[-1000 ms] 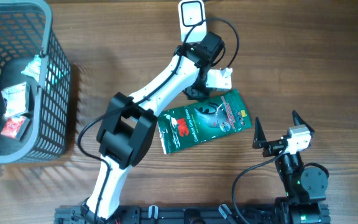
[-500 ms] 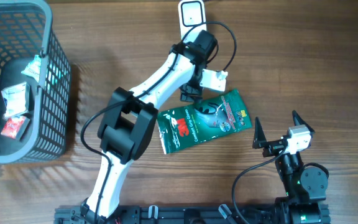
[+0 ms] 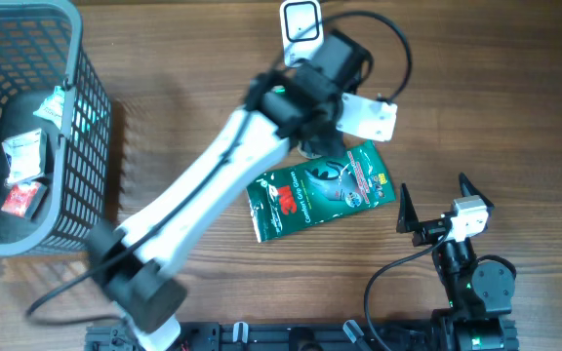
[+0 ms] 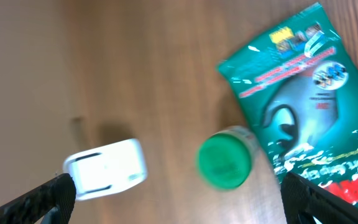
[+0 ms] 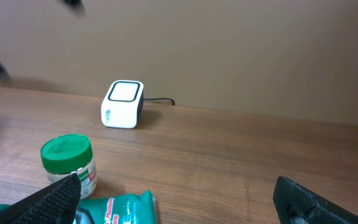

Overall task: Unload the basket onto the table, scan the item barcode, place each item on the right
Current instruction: 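Carry the jar under the scanner and set it beside the green pack, then reach the left gripper into the basket and grasp the pale green wipes packet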

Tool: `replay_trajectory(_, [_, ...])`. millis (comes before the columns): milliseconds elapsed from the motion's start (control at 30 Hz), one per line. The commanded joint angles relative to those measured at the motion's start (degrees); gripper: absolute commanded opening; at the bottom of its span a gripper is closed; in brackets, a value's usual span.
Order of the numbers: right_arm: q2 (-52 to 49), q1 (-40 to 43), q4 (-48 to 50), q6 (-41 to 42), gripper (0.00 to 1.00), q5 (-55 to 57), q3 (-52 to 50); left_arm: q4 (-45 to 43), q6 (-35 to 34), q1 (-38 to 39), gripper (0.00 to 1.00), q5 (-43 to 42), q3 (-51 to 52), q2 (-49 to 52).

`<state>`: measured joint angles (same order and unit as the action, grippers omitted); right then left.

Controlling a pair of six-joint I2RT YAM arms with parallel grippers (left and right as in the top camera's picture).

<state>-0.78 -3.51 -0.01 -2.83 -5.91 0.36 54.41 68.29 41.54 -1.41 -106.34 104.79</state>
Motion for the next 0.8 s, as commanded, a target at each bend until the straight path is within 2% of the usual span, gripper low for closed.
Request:
replay_trajectory(0, [0.5, -0.2, 0.2, -0.1, 1.00, 0.6, -0.1, 0.0, -3.0, -4.0, 1.00, 3.0, -0.4, -7.8])
replay_trajectory(133, [0.5, -0.2, 0.2, -0.1, 1.00, 0.6, -0.1, -1.0, -10.6, -9.7, 1.00, 7.2, -0.4, -14.7])
replay_trajectory(200, [0.5, -0.2, 0.2, -0.1, 1.00, 0.6, -0.1, -3.3, -17.6, -12.8, 1.00, 12.1, -0.4, -17.3])
replay_trajectory(300, [0.5, -0.2, 0.2, -0.1, 1.00, 0.6, -0.1, -12.2, -31.4, -17.9, 1.00, 25.8, -0.4, -19.6])
replay_trajectory(333, [0.5, -0.2, 0.2, -0.1, 1.00, 0.6, -0.1, -16.7, -38.2, -19.8, 1.00, 32.2, -0.4, -20.2])
replay_trajectory(367, [0.5, -0.2, 0.2, -0.1, 1.00, 0.6, -0.1, -21.2, -48.5, -21.8, 1.00, 40.2, -0.4, -20.6])
replay_trajectory(400, [0.5, -0.2, 0.2, -0.1, 1.00, 0.6, -0.1, -23.7, -63.3, -23.8, 1.00, 48.5, -0.4, -21.2])
replay_trajectory(467, [0.5, -0.2, 0.2, -0.1, 1.00, 0.6, 0.0, -21.6, -84.6, -27.0, 1.00, 55.2, -0.4, -22.2])
replay_trajectory(533, [0.5, -0.2, 0.2, -0.1, 1.00, 0.6, -0.1, -17.2, -97.1, -29.6, 1.00, 55.7, -0.4, -22.9])
replay_trajectory(567, [0.5, -0.2, 0.2, -0.1, 1.00, 0.6, -0.1, -12.4, -101.5, -31.2, 1.00, 55.0, -0.4, -23.4])
replay_trajectory(633, [0.5, -0.2, 0.2, -0.1, 1.00, 0.6, -0.1, -8.9, -105.2, -33.2, 1.00, 54.6, -0.4, -23.5])
replay_trajectory(700, [0.5, -0.2, 0.2, -0.1, 1.00, 0.6, 0.0, -4.0, -106.3, -36.7, 1.00, 53.3, -0.4, -23.4])
replay_trajectory(767, [0.5, -0.2, 0.2, -0.1, 1.00, 0.6, -0.1, -2.9, -106.5, -39.8, 1.00, 52.1, -0.4, -22.8])
